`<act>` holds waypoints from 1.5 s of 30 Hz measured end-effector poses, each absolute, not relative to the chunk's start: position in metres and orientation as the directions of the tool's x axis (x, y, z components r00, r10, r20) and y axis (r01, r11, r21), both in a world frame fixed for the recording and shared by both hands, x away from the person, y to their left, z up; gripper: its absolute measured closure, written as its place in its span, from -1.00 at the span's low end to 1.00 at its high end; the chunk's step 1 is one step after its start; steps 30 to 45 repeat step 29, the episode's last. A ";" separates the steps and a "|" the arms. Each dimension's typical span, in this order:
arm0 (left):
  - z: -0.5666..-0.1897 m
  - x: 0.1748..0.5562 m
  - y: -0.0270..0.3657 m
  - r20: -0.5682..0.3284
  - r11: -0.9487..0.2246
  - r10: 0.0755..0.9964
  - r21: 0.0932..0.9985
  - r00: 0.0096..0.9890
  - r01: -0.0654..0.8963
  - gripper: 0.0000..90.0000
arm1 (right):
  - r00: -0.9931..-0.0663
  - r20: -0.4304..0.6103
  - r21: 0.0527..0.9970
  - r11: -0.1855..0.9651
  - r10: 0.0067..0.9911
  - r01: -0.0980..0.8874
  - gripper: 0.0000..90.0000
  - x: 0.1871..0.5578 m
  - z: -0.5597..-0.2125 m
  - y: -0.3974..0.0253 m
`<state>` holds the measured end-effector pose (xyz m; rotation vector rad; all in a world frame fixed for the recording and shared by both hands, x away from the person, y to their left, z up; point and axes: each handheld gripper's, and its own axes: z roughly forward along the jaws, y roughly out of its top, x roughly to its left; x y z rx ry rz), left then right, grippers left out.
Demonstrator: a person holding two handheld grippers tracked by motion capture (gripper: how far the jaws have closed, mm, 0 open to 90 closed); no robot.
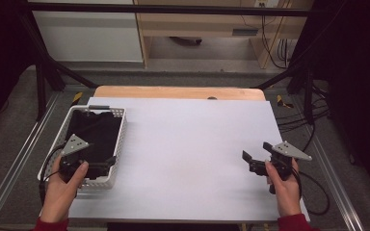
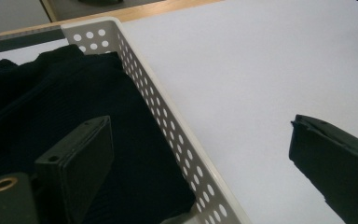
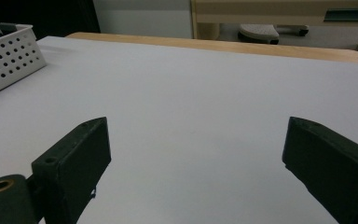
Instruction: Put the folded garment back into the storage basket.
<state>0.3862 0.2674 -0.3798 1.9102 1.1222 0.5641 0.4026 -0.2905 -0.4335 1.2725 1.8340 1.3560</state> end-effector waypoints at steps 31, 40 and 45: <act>-0.386 0.387 0.261 -0.049 -0.245 0.853 0.840 0.519 0.483 -0.84 | -0.459 0.081 0.939 0.087 0.885 0.333 -0.83 0.384 -0.469 -0.272; -0.386 0.387 0.261 -0.049 -0.245 0.853 0.840 0.519 0.483 -0.84 | -0.459 0.081 0.939 0.087 0.885 0.333 -0.83 0.384 -0.469 -0.272; -0.386 0.387 0.261 -0.049 -0.245 0.853 0.840 0.519 0.483 -0.84 | -0.459 0.081 0.939 0.087 0.885 0.333 -0.83 0.384 -0.469 -0.272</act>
